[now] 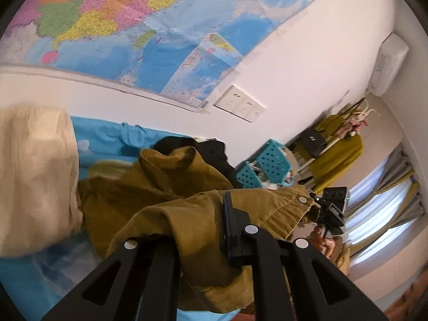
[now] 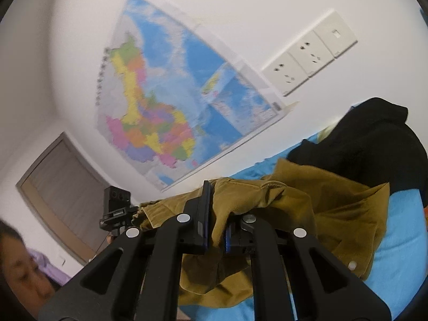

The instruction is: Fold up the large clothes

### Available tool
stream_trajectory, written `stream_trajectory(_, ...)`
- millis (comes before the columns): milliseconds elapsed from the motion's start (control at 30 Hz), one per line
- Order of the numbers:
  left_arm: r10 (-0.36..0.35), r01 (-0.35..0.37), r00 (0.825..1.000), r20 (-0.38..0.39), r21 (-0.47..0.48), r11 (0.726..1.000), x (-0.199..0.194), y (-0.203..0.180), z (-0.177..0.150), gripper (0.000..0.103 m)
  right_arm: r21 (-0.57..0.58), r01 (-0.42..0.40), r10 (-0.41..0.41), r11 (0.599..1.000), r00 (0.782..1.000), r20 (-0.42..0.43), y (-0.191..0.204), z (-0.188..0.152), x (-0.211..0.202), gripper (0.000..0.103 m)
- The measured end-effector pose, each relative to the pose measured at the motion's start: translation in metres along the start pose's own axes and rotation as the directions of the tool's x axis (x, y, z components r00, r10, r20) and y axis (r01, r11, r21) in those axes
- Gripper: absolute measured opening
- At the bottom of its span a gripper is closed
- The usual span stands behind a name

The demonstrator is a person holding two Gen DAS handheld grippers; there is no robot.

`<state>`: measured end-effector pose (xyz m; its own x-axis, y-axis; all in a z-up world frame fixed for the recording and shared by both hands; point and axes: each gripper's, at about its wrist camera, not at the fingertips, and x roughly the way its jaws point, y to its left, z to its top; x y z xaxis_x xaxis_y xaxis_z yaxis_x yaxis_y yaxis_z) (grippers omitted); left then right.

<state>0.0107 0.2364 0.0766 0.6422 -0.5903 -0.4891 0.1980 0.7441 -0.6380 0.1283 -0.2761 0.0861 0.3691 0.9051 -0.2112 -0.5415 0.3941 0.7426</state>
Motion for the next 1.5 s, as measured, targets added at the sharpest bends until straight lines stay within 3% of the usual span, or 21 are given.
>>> stream_trajectory(400,0.124,-0.131,0.988,-0.092,-0.08,0.988,0.082,0.065,0.064,0.009,0.154,0.129,-0.115,0.98,0.989,-0.096,-0.088,0.046,0.079,0.008)
stream_trajectory(633,0.19,-0.226,0.96,-0.205,-0.169,0.959,0.147,0.124,0.071,0.009,0.232,0.246,-0.2,0.941,0.958,-0.203,-0.145,0.046,0.12,0.011)
stream_trajectory(800,0.2,-0.259,0.94,-0.276,-0.197,0.946,0.171,0.149,0.066,0.01,0.249,0.3,-0.232,0.921,0.935,-0.267,-0.165,0.041,0.132,0.032)
stream_trajectory(833,0.182,-0.236,0.946,-0.27,-0.183,0.954,0.167,0.147,0.067,0.011,0.23,0.301,-0.237,0.925,0.933,-0.27,-0.161,0.041,0.129,0.042)
stream_trajectory(867,0.153,-0.202,0.955,-0.252,-0.18,0.963,0.161,0.146,0.068,0.015,0.211,0.296,-0.238,0.932,0.935,-0.262,-0.155,0.042,0.124,0.073)
stream_trajectory(900,0.104,-0.146,0.969,-0.222,-0.179,0.973,0.153,0.144,0.069,0.022,0.182,0.286,-0.241,0.941,0.942,-0.234,-0.146,0.045,0.116,0.091)
stream_trajectory(933,0.053,-0.088,0.98,-0.193,-0.179,0.98,0.144,0.142,0.07,0.027,0.123,0.291,-0.265,0.949,0.945,-0.189,-0.132,0.049,0.106,0.091)
stream_trajectory(967,0.01,-0.04,0.986,-0.168,-0.177,0.983,0.132,0.139,0.071,0.041,0.062,0.303,-0.291,0.951,0.944,-0.155,-0.119,0.052,0.095,0.091)
stream_trajectory(1000,0.016,-0.04,0.991,-0.134,-0.175,0.984,0.119,0.137,0.071,0.051,0.038,0.304,-0.296,0.952,0.946,-0.133,-0.111,0.055,0.089,0.091)
stream_trajectory(1067,0.064,-0.077,0.993,-0.1,-0.138,0.987,0.103,0.13,0.07,0.057,-0.042,0.295,-0.298,0.955,0.95,-0.09,-0.091,0.056,0.072,0.09)
stream_trajectory(1133,0.09,-0.099,0.993,-0.078,-0.114,0.989,0.091,0.126,0.068,0.061,-0.212,0.353,-0.377,0.911,0.922,-0.084,-0.067,0.049,0.075,0.09)
stream_trajectory(1167,0.095,-0.101,0.993,-0.064,-0.098,0.99,0.084,0.121,0.065,0.061,-0.313,0.404,-0.45,0.859,0.888,-0.09,-0.057,0.039,0.085,0.09)
stream_trajectory(1267,0.181,-0.177,0.98,-0.076,0.061,0.982,0.087,0.096,0.05,0.064,-0.441,0.429,-0.536,0.788,0.831,-0.149,-0.054,0.018,0.119,0.089)
stream_trajectory(1333,0.209,-0.186,0.968,-0.141,0.158,0.97,0.101,0.083,0.034,0.067,-0.523,0.454,-0.605,0.721,0.78,-0.157,-0.061,0.006,0.14,0.089)
stream_trajectory(1367,0.205,-0.175,0.965,-0.166,0.181,0.968,0.107,0.079,0.029,0.069,-0.571,0.485,-0.661,0.663,0.737,-0.141,-0.067,0.0,0.152,0.089)
stream_trajectory(1400,0.191,-0.143,0.959,-0.211,0.221,0.965,0.116,0.073,0.019,0.076,-0.602,0.491,-0.691,0.629,0.708,-0.145,-0.073,-0.004,0.162,0.087)
stream_trajectory(1467,0.204,-0.116,0.937,-0.283,0.298,0.947,0.137,0.063,0.0,0.08,-0.628,0.485,-0.719,0.609,0.673,-0.177,-0.087,-0.009,0.177,0.079)
stream_trajectory(1500,0.24,-0.133,0.924,-0.297,0.339,0.931,0.146,0.059,-0.009,0.08,-0.63,0.482,-0.726,0.609,0.659,-0.198,-0.093,-0.009,0.182,0.067)
